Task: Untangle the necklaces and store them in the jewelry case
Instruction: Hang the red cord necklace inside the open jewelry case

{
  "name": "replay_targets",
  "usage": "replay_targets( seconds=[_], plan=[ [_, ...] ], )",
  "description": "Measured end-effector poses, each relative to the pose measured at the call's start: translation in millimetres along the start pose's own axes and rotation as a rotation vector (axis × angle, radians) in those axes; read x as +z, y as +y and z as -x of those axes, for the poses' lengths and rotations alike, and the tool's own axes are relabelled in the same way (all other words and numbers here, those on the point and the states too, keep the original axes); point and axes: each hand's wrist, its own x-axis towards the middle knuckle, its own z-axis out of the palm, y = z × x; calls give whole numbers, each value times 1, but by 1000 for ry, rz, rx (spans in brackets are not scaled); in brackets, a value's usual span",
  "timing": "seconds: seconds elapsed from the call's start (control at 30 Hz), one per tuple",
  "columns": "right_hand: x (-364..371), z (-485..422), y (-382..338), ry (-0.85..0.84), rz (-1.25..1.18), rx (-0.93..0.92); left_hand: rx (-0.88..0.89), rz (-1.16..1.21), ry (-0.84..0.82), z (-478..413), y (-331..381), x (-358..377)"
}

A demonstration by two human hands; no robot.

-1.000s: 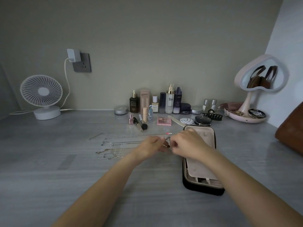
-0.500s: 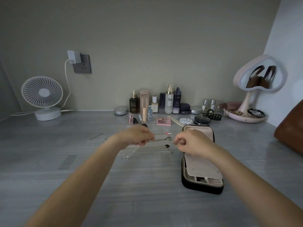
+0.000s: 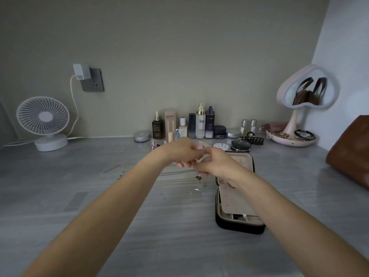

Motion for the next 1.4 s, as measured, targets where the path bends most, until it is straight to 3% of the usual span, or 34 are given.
replay_targets(
  seconds=[0.17, 0.33, 0.47, 0.7, 0.9, 1.03, 1.27, 1.4],
  plan=[
    [-11, -2, 1, 32, 252, 54, -59, 284, 9, 0, -3, 6],
    [-25, 1, 3, 52, 7, 40, -61, 610, 12, -1, 0, 34],
    [-41, -1, 12, 182, -125, 66, 23, 880, -47, -12, -3, 59],
    [-63, 4, 42, 304, -265, 108, 74, 634, 99, -26, 1, 68],
    [-71, 10, 57, 199, 52, 54, 53, 324, 164, -37, 4, 74],
    [-71, 6, 69, 204, 291, 6, 105, 336, 211, -42, 13, 77],
    [-79, 2, 67, 294, 444, -114, 148, 402, 273, -48, 12, 91],
    [-78, -2, 64, 309, 497, -130, 176, 341, 439, -52, 6, 90]
  ],
)
